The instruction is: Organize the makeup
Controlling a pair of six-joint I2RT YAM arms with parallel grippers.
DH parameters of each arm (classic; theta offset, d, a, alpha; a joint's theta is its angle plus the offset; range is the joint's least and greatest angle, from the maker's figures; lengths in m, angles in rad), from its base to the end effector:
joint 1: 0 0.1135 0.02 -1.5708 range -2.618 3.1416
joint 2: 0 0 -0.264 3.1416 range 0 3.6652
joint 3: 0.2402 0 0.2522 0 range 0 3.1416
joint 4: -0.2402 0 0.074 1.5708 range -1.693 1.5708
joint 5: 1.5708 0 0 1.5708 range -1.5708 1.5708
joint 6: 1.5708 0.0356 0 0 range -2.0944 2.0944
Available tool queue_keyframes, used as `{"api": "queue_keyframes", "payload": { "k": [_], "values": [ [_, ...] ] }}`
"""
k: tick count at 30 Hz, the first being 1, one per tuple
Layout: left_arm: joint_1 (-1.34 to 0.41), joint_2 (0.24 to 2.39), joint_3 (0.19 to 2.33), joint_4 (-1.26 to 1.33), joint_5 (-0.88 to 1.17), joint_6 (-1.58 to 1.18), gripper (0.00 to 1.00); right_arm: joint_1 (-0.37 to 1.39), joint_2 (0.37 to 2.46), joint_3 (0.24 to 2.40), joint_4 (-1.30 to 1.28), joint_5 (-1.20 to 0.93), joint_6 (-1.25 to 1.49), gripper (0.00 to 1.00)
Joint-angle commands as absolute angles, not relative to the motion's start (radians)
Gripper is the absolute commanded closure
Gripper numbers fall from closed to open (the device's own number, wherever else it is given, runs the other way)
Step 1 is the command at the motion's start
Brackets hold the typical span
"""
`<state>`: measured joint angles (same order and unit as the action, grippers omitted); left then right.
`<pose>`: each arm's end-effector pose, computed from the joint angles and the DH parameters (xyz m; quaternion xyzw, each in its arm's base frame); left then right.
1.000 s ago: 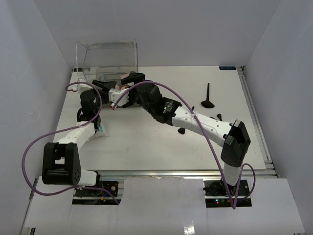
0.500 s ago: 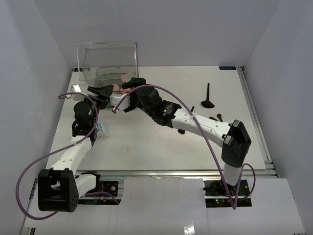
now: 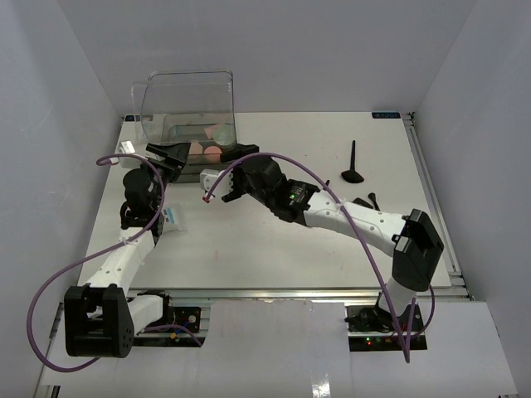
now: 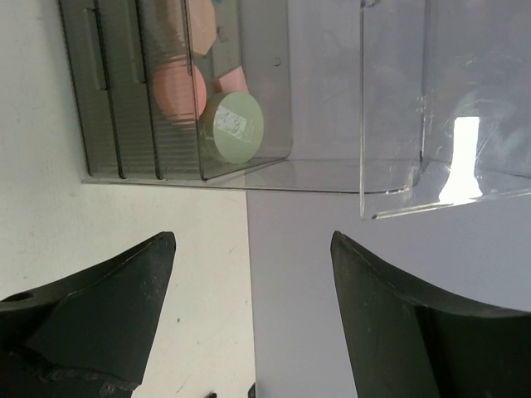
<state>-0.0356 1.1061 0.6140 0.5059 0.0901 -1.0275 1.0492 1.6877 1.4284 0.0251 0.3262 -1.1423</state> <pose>0.2551 -0.0123 0.2882 -0.3056 0.6322 -0.3878 0.5971 0.2130 0.3478 0.3459 -0.6427 0.4437 -0.1558 0.6048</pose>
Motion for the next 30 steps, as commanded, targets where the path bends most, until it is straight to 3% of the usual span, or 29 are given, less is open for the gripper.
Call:
{"api": "queue_keyframes", "payload": {
  "k": [1, 8, 19, 30],
  "values": [
    [-0.029, 1.056, 0.623, 0.501, 0.116, -1.02, 0.22, 1.052, 1.595, 1.349, 0.014, 0.3, -1.063, 0.18],
    [-0.02, 0.994, 0.534, 0.413, 0.148, -1.004, 0.21, 1.004, 1.459, 1.24, -0.182, 0.123, -0.87, 0.17],
    [-0.006, 0.908, 0.501, 0.15, 0.216, -0.909, 0.08, 0.579, 1.325, 1.116, -0.243, -0.46, -0.588, 0.16],
    [-0.003, 0.929, 0.508, 0.144, 0.516, -0.799, 0.07, 0.305, 1.316, 0.95, -0.181, -0.823, -0.495, 0.16]
  ]
}}
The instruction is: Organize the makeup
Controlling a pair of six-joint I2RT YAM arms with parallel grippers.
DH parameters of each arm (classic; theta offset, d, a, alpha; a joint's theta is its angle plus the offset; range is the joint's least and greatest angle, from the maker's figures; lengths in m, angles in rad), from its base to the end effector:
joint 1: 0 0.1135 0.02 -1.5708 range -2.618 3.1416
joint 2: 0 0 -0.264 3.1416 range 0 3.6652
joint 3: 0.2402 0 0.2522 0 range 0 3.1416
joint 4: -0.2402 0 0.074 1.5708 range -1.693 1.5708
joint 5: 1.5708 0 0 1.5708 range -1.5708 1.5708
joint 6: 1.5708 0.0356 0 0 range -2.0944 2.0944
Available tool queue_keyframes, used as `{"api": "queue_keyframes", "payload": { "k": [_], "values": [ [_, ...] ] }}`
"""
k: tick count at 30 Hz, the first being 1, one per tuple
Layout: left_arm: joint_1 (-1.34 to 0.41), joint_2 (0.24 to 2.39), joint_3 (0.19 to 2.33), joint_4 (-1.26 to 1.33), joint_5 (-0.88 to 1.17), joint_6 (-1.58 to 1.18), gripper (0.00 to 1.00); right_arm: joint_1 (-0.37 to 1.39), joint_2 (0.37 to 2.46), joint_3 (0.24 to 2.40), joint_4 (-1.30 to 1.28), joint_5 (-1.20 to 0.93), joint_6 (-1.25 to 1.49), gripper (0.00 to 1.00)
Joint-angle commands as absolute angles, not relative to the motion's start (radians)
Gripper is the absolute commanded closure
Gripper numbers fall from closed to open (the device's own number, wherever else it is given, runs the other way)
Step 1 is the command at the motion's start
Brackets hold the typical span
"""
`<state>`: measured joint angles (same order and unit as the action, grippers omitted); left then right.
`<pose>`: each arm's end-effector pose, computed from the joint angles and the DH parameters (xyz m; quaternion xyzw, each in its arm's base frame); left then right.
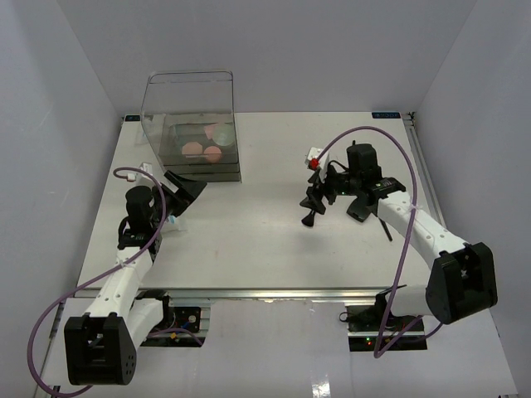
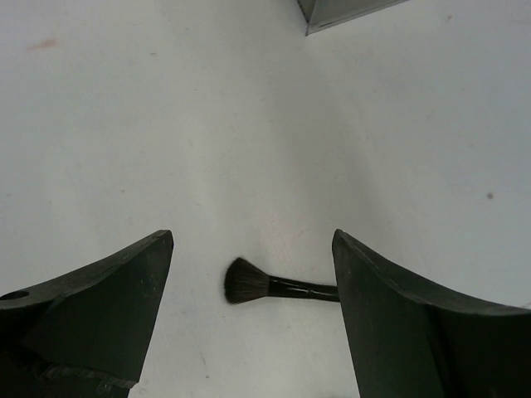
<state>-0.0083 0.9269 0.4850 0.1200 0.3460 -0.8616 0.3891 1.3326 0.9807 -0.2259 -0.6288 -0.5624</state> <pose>0.2105 -0.0138 0.2401 -0.2391 0.7692 -0.3693 0.4635 0.2645 0.1311 0.2858 -0.5139 0.6758 0.2317 0.4748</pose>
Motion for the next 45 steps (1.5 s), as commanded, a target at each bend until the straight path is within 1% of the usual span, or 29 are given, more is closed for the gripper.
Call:
{"api": "queue_keyframes", "payload": {
  "k": [1, 6, 12, 14, 17, 18, 21, 23, 25, 33, 45],
  "values": [
    [-0.003, 0.935, 0.514, 0.147, 0.534, -0.788, 0.07, 0.285, 1.319, 0.95, -0.181, -0.847, -0.484, 0.16],
    [-0.002, 0.941, 0.546, 0.121, 0.571, -0.746, 0.07, 0.229, 1.32, 0.945, -0.181, -0.88, -0.45, 0.17],
    [-0.002, 0.944, 0.52, 0.153, 0.562, -0.76, 0.08, 0.164, 1.332, 0.956, -0.182, -0.791, -0.364, 0.18],
    [0.006, 0.961, 0.5, 0.213, 0.576, -0.808, 0.08, 0.143, 1.336, 0.963, -0.214, -0.709, -0.348, 0.18],
    [0.034, 0.989, 0.479, 0.275, 0.602, -0.868, 0.09, 0.137, 1.347, 0.975, -0.311, -0.514, -0.376, 0.17],
    [0.037, 0.997, 0.477, 0.289, 0.61, -0.876, 0.09, 0.136, 1.35, 0.976, -0.336, -0.49, -0.388, 0.16],
    [0.045, 1.004, 0.477, 0.302, 0.629, -0.876, 0.09, 0.134, 1.388, 0.975, -0.398, -0.262, -0.437, 0.09],
    [0.051, 0.999, 0.473, 0.307, 0.638, -0.874, 0.09, 0.135, 1.415, 0.968, -0.42, -0.152, -0.464, 0.07],
    [0.056, 0.985, 0.465, 0.309, 0.639, -0.871, 0.09, 0.133, 1.44, 0.959, -0.429, -0.113, -0.526, 0.05],
    [0.082, 0.943, 0.426, 0.306, 0.662, -0.87, 0.09, 0.13, 1.567, 0.999, -0.461, -0.025, -0.662, 0.02],
    [0.108, 0.936, 0.422, 0.301, 0.683, -0.875, 0.08, 0.128, 1.676, 1.039, -0.458, -0.07, -0.76, 0.02]
  ]
}}
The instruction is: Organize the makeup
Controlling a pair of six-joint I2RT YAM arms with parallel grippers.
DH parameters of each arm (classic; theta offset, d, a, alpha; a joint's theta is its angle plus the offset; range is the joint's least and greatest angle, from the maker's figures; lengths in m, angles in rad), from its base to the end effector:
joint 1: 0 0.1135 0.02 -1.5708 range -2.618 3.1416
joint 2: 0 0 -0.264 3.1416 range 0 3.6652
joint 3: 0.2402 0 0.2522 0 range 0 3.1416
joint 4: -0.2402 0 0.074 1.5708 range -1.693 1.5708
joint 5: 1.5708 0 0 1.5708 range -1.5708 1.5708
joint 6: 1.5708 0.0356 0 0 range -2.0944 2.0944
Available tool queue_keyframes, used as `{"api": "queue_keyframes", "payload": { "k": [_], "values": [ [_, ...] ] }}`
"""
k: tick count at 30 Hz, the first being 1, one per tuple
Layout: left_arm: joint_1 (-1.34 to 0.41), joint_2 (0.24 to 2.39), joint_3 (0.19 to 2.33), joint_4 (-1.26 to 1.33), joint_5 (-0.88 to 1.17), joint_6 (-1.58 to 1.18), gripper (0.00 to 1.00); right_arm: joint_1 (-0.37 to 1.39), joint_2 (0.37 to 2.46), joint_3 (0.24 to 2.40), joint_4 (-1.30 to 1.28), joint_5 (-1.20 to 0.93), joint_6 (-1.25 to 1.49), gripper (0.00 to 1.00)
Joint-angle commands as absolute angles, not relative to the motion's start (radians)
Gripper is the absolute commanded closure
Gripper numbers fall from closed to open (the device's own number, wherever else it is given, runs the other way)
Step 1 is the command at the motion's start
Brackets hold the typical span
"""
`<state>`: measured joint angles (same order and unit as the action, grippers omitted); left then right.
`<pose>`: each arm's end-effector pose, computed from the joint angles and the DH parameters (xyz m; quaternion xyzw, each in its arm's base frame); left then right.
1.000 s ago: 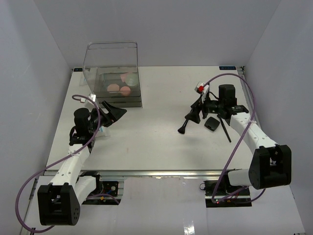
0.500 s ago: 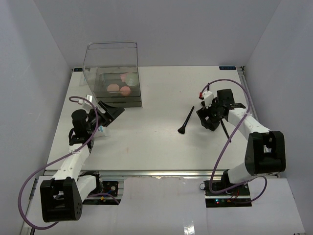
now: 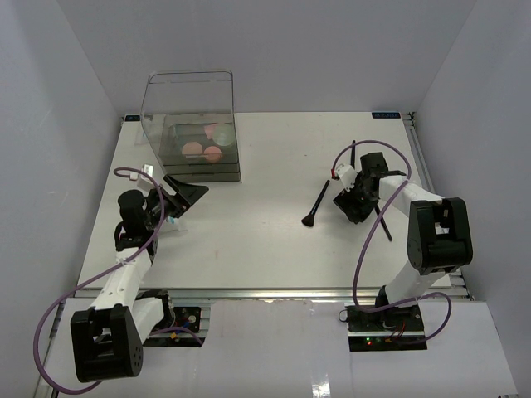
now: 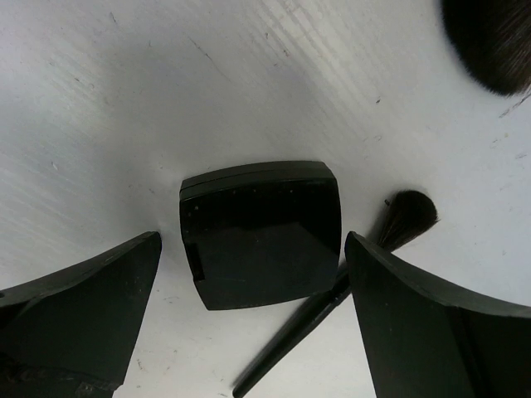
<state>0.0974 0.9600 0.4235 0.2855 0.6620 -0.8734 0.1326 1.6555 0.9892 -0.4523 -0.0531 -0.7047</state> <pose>0.2098 -0.0015 0.2308 -0.1724 0.7538 -0.4570 0.4395 0.3168 0.0442 0.1738 -0.4015 0.8877 -0.0384 0.2223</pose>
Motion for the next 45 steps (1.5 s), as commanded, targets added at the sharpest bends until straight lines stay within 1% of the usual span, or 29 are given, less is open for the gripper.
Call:
{"api": "queue_keyframes", "payload": {
  "k": [1, 4, 7, 9, 12, 15, 16, 20, 24, 30, 36, 45],
  "values": [
    [0.109, 0.936, 0.422, 0.301, 0.683, -0.878, 0.09, 0.128, 1.686, 1.042, -0.458, -0.071, -0.764, 0.02],
    [0.115, 0.934, 0.42, 0.299, 0.677, -0.896, 0.1, 0.127, 1.707, 1.05, -0.457, -0.081, -0.768, 0.03],
    [0.12, 0.941, 0.42, 0.299, 0.661, -0.922, 0.17, 0.127, 1.709, 1.044, -0.457, -0.097, -0.766, 0.11],
    [0.125, 0.951, 0.419, 0.304, 0.641, -0.973, 0.26, 0.127, 1.702, 1.033, -0.457, -0.124, -0.763, 0.21],
    [0.129, 0.982, 0.422, 0.315, 0.586, -1.047, 0.35, 0.127, 1.692, 1.021, -0.46, -0.158, -0.743, 0.5],
    [0.129, 1.041, 0.436, 0.366, 0.565, -1.119, 0.44, 0.127, 1.664, 1.003, -0.459, -0.207, -0.726, 0.64],
    [0.129, 1.061, 0.446, 0.39, 0.557, -1.136, 0.47, 0.127, 1.651, 0.999, -0.459, -0.233, -0.72, 0.66],
    [0.13, 1.151, 0.481, 0.457, 0.509, -1.201, 0.56, 0.128, 1.562, 0.977, -0.463, -0.316, -0.692, 0.7],
    [0.129, 1.242, 0.513, 0.551, 0.48, -1.253, 0.59, 0.127, 1.473, 0.968, -0.473, -0.405, -0.671, 0.71],
    [0.129, 1.405, 0.585, 0.711, 0.49, -1.298, 0.58, 0.129, 1.409, 0.972, -0.48, -0.477, -0.65, 0.71],
    [0.13, 1.518, 0.654, 0.757, 0.516, -1.296, 0.59, 0.129, 1.392, 0.98, -0.485, -0.499, -0.643, 0.71],
    [0.13, 1.584, 0.703, 0.785, 0.523, -1.29, 0.6, 0.13, 1.392, 0.988, -0.489, -0.503, -0.637, 0.71]
  ]
}}
